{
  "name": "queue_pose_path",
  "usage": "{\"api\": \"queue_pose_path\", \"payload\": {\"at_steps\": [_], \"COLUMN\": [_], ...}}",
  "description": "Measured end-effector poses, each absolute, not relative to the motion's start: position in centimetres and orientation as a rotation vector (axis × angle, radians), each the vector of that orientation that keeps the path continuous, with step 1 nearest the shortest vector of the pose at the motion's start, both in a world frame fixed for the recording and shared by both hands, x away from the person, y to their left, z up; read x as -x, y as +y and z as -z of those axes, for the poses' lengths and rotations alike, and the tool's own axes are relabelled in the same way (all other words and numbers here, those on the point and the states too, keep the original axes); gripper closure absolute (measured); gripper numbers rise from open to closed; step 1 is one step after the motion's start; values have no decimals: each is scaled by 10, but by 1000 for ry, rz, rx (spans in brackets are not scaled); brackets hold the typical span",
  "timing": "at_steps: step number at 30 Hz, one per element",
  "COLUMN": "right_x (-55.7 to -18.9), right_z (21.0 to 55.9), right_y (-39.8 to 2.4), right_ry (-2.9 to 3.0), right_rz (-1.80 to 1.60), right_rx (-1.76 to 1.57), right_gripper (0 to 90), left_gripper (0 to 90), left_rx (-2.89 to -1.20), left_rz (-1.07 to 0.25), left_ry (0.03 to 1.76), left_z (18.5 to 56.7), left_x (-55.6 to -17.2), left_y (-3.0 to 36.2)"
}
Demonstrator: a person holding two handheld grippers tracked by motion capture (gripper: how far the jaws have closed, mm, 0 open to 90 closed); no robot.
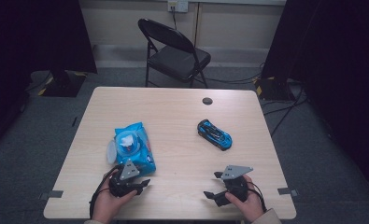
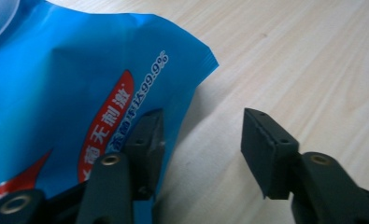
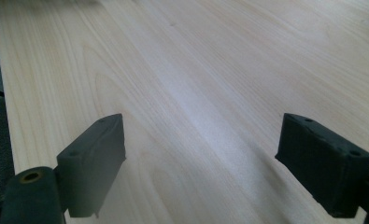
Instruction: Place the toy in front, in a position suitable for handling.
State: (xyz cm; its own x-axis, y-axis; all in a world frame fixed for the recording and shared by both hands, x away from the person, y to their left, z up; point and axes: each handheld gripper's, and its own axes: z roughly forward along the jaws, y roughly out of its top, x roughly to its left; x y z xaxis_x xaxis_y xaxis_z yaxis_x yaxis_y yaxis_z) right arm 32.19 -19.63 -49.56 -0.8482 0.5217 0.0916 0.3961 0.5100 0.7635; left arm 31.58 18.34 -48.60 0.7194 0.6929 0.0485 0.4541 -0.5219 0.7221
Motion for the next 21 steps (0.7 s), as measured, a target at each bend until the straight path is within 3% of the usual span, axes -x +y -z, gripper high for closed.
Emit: {"api": "queue_pose_path", "payload": {"at_steps": [21], "right_x": [-335], "right_z": [504], "right_y": [-203], "right_ry": [2611], "right_rz": [-1201], "right_rx": [-815], "right_gripper": [147], "left_gripper": [530], "left_rx": [-2194], "left_rz": [-447], "left_ry": [941], "left_z": [486], "left_x": [-367], "left_y": [197]}}
